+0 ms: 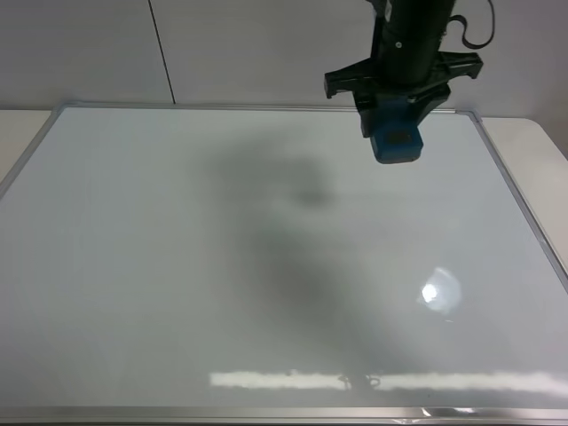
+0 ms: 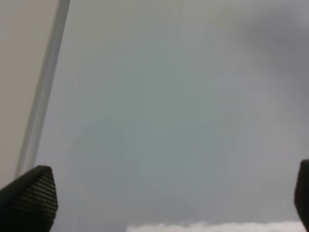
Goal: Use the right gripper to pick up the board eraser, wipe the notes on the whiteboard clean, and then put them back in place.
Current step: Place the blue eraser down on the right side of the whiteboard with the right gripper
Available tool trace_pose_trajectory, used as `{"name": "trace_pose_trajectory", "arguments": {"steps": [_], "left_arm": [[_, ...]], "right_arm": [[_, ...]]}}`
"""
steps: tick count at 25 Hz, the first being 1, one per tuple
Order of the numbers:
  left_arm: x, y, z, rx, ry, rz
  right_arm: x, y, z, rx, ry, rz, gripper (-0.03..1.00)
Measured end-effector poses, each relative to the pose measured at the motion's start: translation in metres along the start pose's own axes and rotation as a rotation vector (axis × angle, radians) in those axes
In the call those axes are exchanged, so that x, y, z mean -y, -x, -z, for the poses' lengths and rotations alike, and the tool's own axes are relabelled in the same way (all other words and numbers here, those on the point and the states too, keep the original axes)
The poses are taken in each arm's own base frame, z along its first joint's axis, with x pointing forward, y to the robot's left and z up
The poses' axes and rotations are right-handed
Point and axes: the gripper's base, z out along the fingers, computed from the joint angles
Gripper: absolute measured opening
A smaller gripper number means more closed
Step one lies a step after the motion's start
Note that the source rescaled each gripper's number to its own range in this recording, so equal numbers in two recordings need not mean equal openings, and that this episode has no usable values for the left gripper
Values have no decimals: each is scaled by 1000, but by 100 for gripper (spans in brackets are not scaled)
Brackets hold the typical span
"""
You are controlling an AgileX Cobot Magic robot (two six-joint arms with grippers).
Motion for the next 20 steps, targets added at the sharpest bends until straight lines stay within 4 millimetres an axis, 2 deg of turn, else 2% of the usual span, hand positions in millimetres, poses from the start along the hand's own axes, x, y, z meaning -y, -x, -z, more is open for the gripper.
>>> {"name": "trace_pose_trajectory", "arguments": {"steps": [4, 10, 16, 20], "left_arm": [[0, 0, 0, 0, 0, 0], [0, 0, 0, 0, 0, 0], [0, 0, 0, 0, 0, 0], [0, 0, 0, 0, 0, 0]], "right_arm": [[36, -27, -4, -55, -21, -81, 0], [69, -58, -29, -103, -33, -172, 0], [81, -65, -51, -86, -23, -197, 0], [79, -63, -63, -107, -22, -146, 0]]}}
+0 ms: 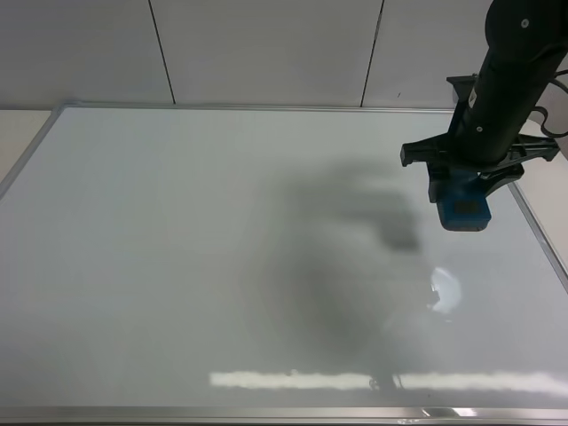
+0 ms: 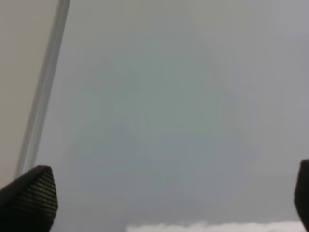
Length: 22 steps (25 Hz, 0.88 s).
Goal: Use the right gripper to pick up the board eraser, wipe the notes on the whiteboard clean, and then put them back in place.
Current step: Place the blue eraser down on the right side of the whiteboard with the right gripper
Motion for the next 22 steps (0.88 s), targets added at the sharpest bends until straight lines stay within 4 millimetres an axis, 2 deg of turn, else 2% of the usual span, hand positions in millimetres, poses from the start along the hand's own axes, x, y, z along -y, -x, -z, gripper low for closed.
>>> {"name": "trace_pose_trajectory", "arguments": {"steps": [9, 17, 22], "left_arm": [[0, 0, 0, 0, 0, 0], [0, 0, 0, 0, 0, 0], [0, 0, 0, 0, 0, 0]], "right_arm": [[-9, 4, -42, -93, -10, 45, 0], [-15, 11, -65, -54, 2, 62, 0], [-19, 14, -73, -38, 26, 50, 0]]}}
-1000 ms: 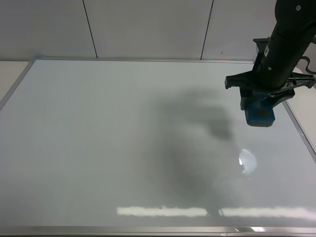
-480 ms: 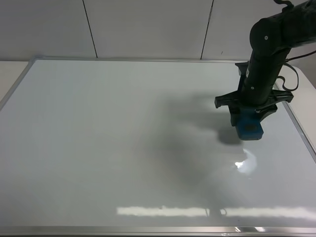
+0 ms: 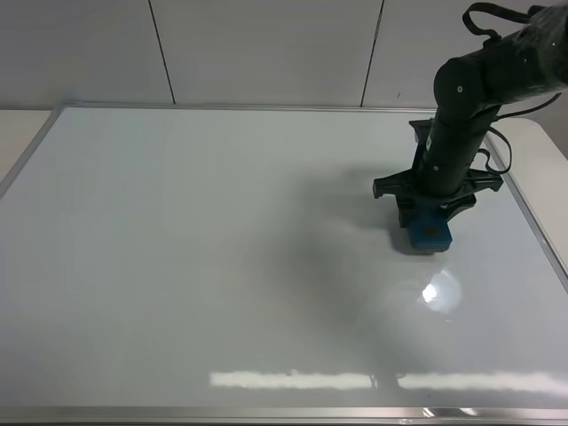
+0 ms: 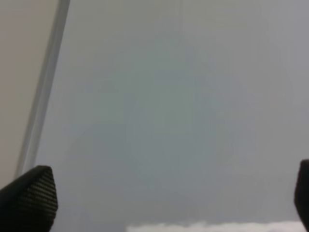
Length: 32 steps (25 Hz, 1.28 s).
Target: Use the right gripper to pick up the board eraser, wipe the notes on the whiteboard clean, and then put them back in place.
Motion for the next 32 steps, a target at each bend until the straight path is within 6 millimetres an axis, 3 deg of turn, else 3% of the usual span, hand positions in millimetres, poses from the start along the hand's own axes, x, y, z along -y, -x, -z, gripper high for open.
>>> {"name": "trace_pose_trajectory", "arguments": {"steps": [22, 23, 26, 28, 32], "left_arm": [[0, 0, 0, 0, 0, 0], [0, 0, 0, 0, 0, 0], [0, 0, 0, 0, 0, 0], [0, 0, 0, 0, 0, 0], [0, 0, 0, 0, 0, 0]], "right_arm": [[-3, 0, -6, -9, 17, -24, 2], [-3, 0, -6, -10, 17, -24, 10], [-3, 0, -6, -10, 17, -24, 65], [-3, 0, -6, -10, 17, -24, 88], [-2, 0, -6, -9, 16, -23, 98]]}}
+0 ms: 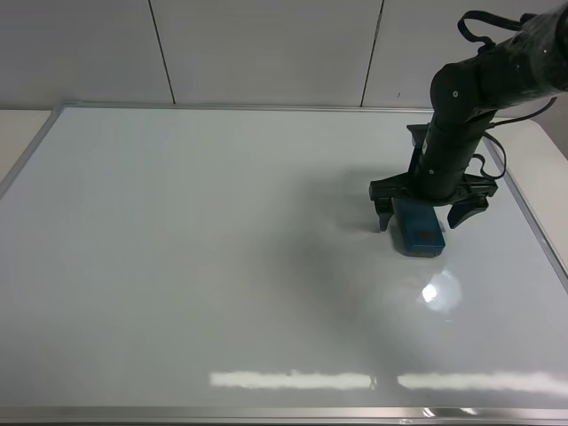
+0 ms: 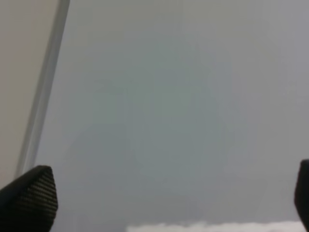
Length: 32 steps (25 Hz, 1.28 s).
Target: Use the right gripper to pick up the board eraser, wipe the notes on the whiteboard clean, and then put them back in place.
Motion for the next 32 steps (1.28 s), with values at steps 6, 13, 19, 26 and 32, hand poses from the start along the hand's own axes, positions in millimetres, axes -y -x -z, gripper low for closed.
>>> {"name": "trace_pose_trajectory", "arguments": {"steps": [6, 13, 19, 26, 32], "left_arm": [[0, 0, 0, 0, 0, 0], [0, 0, 0, 0, 0, 0], [0, 0, 0, 0, 0, 0], [0, 0, 0, 0, 0, 0], [0, 0, 0, 0, 0, 0]], "right_arm": [[2, 1, 6, 23, -18, 23, 100], [26, -1, 71, 165, -20, 17, 100], [64, -13, 128, 303, -43, -52, 100], [117, -52, 192, 411, -99, -161, 100], [142, -103, 245, 570, -137, -258, 100]]}}
